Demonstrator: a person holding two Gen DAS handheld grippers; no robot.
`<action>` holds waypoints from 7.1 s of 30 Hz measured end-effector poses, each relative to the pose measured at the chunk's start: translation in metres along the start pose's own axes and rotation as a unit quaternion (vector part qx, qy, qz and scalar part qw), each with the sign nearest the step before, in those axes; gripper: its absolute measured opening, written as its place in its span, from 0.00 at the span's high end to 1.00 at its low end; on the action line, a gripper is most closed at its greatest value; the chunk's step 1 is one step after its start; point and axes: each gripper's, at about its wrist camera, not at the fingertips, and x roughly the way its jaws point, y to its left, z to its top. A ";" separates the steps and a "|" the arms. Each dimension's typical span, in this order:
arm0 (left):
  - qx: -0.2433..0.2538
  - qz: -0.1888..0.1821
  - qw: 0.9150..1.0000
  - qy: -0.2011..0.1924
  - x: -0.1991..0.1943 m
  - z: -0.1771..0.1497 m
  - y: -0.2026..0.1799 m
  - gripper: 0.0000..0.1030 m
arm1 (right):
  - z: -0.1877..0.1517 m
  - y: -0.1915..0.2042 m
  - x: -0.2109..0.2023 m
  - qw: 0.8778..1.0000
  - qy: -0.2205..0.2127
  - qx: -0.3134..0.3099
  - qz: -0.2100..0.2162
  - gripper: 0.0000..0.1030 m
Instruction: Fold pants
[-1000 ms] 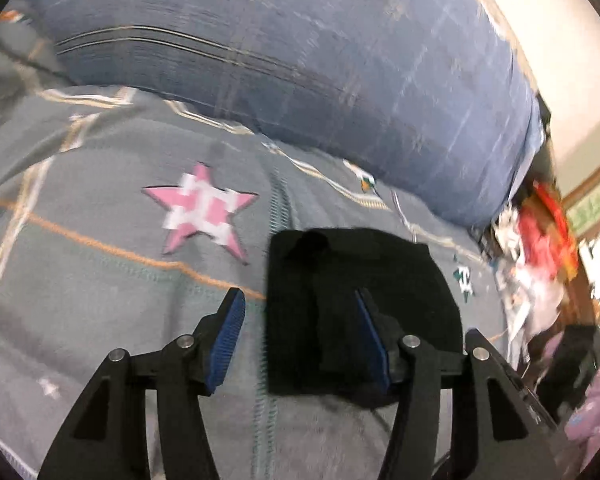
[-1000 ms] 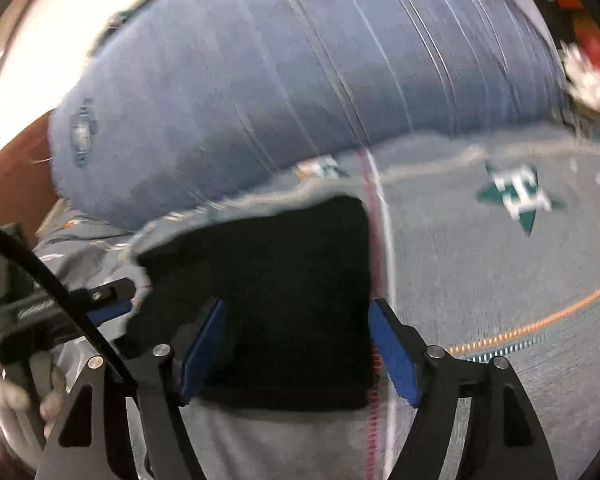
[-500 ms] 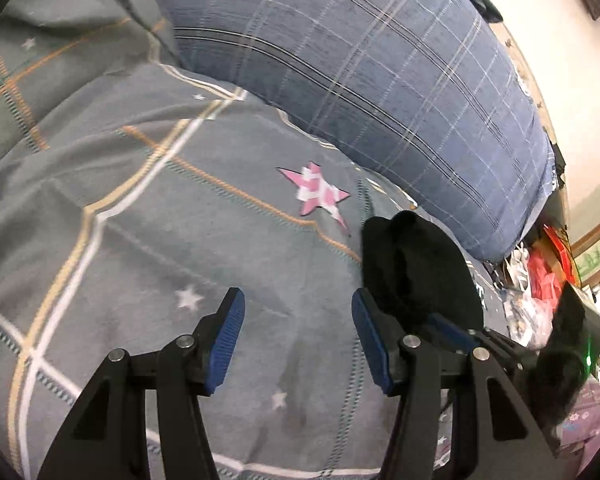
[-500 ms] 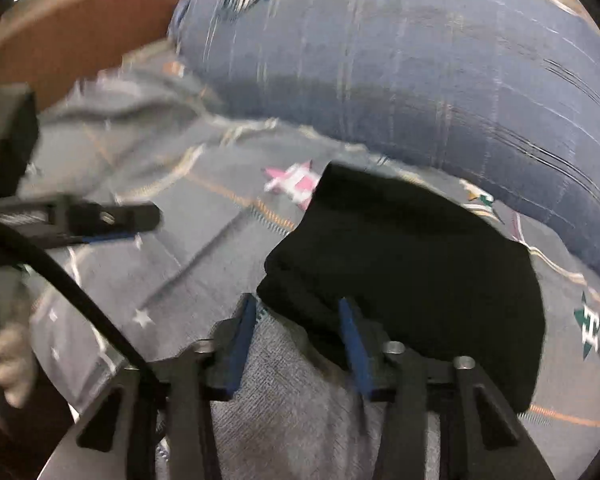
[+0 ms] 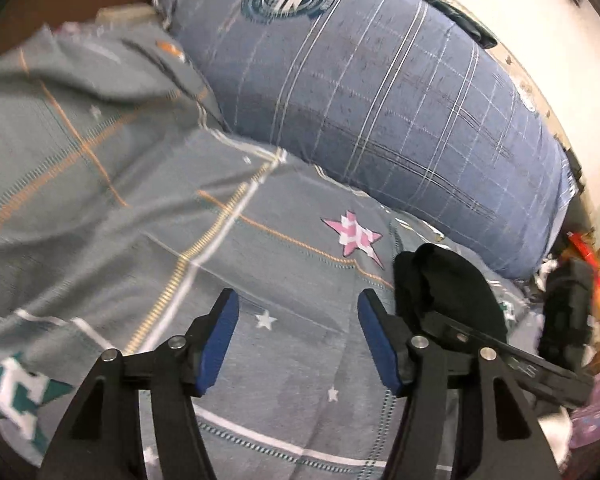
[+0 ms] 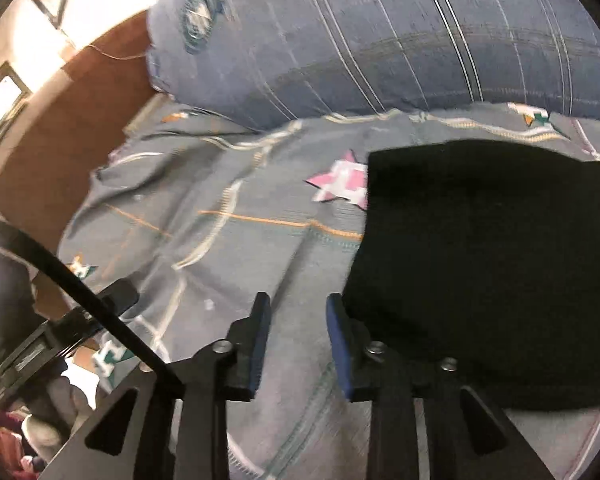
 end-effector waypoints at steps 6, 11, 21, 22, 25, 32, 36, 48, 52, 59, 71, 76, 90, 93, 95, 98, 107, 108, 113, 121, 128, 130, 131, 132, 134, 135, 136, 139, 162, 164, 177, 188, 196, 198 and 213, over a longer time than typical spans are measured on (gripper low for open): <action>0.078 0.025 0.996 -0.021 -0.019 -0.015 -0.044 0.39 | -0.044 0.007 -0.055 0.998 -0.057 -0.003 -0.032 0.52; 0.138 0.029 0.990 -0.025 -0.031 -0.039 -0.089 0.33 | -0.077 -0.016 -0.098 0.990 -0.107 0.036 -0.081 0.44; 0.218 0.036 0.975 -0.017 -0.051 -0.079 -0.150 0.30 | -0.110 -0.036 -0.139 0.977 -0.150 0.062 -0.137 0.37; 0.220 0.037 0.975 -0.018 -0.053 -0.081 -0.153 0.30 | -0.113 -0.037 -0.142 0.976 -0.153 0.062 -0.141 0.37; 0.236 0.043 0.970 -0.025 -0.058 -0.087 -0.162 0.29 | -0.117 -0.037 -0.144 0.975 -0.158 0.061 -0.148 0.35; 0.256 0.048 0.965 -0.032 -0.060 -0.095 -0.172 0.26 | -0.126 -0.043 -0.147 0.973 -0.156 0.069 -0.157 0.33; 0.260 0.048 0.964 -0.022 -0.055 -0.098 -0.171 0.26 | -0.127 -0.043 -0.143 0.973 -0.150 0.068 -0.158 0.33; 0.253 0.050 0.966 -0.014 -0.052 -0.099 -0.164 0.26 | -0.128 -0.037 -0.129 0.976 -0.131 0.061 -0.164 0.32; 0.252 0.050 0.966 -0.010 -0.050 -0.100 -0.163 0.26 | -0.129 -0.035 -0.124 0.977 -0.123 0.058 -0.164 0.32; 0.249 0.053 0.967 0.000 -0.043 -0.100 -0.160 0.26 | -0.129 -0.034 -0.119 0.977 -0.116 0.058 -0.167 0.31; 0.135 -0.045 0.986 0.091 0.008 -0.056 -0.120 0.26 | -0.114 -0.064 -0.135 0.972 -0.139 0.090 -0.165 0.31; 0.080 -0.098 0.981 0.144 0.074 -0.017 -0.109 0.26 | -0.075 -0.106 -0.156 0.967 -0.171 0.120 -0.147 0.27; 0.063 -0.179 0.952 0.239 0.192 0.002 -0.143 0.13 | 0.014 -0.211 -0.076 0.971 -0.086 0.220 -0.022 0.25; 0.088 -0.152 0.957 0.229 0.188 -0.001 -0.155 0.19 | 0.020 -0.212 -0.065 0.969 -0.093 0.230 0.005 0.31; 0.092 -0.160 0.958 0.222 0.178 -0.001 -0.158 0.35 | 0.021 -0.206 -0.063 0.966 -0.089 0.241 0.016 0.41; 0.083 -0.170 0.959 0.211 0.159 0.001 -0.156 0.47 | 0.020 -0.194 -0.076 0.962 -0.091 0.249 0.056 0.60; 0.032 -0.201 0.970 0.136 0.074 0.039 -0.138 0.48 | 0.038 -0.109 -0.130 0.970 -0.123 0.179 0.106 0.66; 0.030 -0.197 0.972 0.125 0.066 0.042 -0.134 0.47 | 0.041 -0.098 -0.133 0.971 -0.126 0.169 0.112 0.66; 0.024 -0.149 0.983 0.103 0.059 0.045 -0.109 0.44 | 0.046 -0.073 -0.106 0.973 -0.114 0.163 0.117 0.66; 0.002 -0.032 0.990 0.135 0.136 0.042 -0.064 0.44 | 0.037 -0.090 -0.011 0.978 -0.054 0.196 0.039 0.61; -0.055 -0.108 0.987 0.109 0.100 0.056 -0.024 0.44 | 0.030 -0.120 -0.043 0.968 -0.082 0.233 0.036 0.46; -0.065 -0.133 0.985 0.091 0.095 0.066 -0.028 0.40 | 0.036 -0.123 -0.059 0.961 -0.106 0.247 0.063 0.46; -0.066 -0.150 0.983 0.085 0.095 0.071 -0.034 0.36 | 0.043 -0.124 -0.065 0.958 -0.120 0.250 0.077 0.46; -0.061 -0.165 0.981 0.084 0.098 0.076 -0.040 0.35 | 0.047 -0.123 -0.066 0.956 -0.123 0.250 0.091 0.46; -0.047 -0.173 0.980 0.087 0.108 0.079 -0.054 0.35 | 0.058 -0.115 -0.059 0.955 -0.120 0.250 0.107 0.46; -0.038 -0.171 0.980 0.094 0.116 0.078 -0.060 0.35 | 0.063 -0.111 -0.054 0.956 -0.120 0.244 0.107 0.46; -0.030 -0.157 0.981 0.108 0.128 0.075 -0.064 0.35 | 0.066 -0.108 -0.049 0.958 -0.115 0.238 0.108 0.46; -0.028 -0.111 0.983 0.142 0.160 0.063 -0.059 0.35 | 0.064 -0.116 -0.015 0.963 -0.074 0.241 0.099 0.46; 0.083 0.053 0.995 0.004 0.001 -0.023 -0.061 0.30 | -0.065 -0.065 -0.106 0.976 -0.137 0.158 -0.054 0.34; 0.102 0.076 0.992 -0.004 -0.009 -0.040 -0.064 0.30 | -0.082 -0.054 -0.105 0.979 -0.125 0.146 -0.065 0.33; 0.175 0.094 0.979 -0.039 -0.059 -0.087 -0.098 0.24 | -0.130 -0.018 -0.102 0.980 -0.104 0.113 -0.130 0.32; 0.198 0.094 0.975 -0.027 -0.057 -0.100 -0.108 0.23 | -0.139 -0.014 -0.093 0.980 -0.084 0.107 -0.146 0.30; 0.188 0.093 0.978 -0.013 -0.051 -0.100 -0.102 0.23 | -0.140 -0.011 -0.084 0.981 -0.073 0.100 -0.149 0.28; 0.187 0.094 0.978 -0.012 -0.051 -0.101 -0.102 0.23 | -0.141 -0.012 -0.084 0.981 -0.071 0.102 -0.149 0.28; 0.173 0.077 0.982 0.006 -0.044 -0.102 -0.098 0.23 | -0.141 -0.012 -0.077 0.981 -0.062 0.104 -0.149 0.26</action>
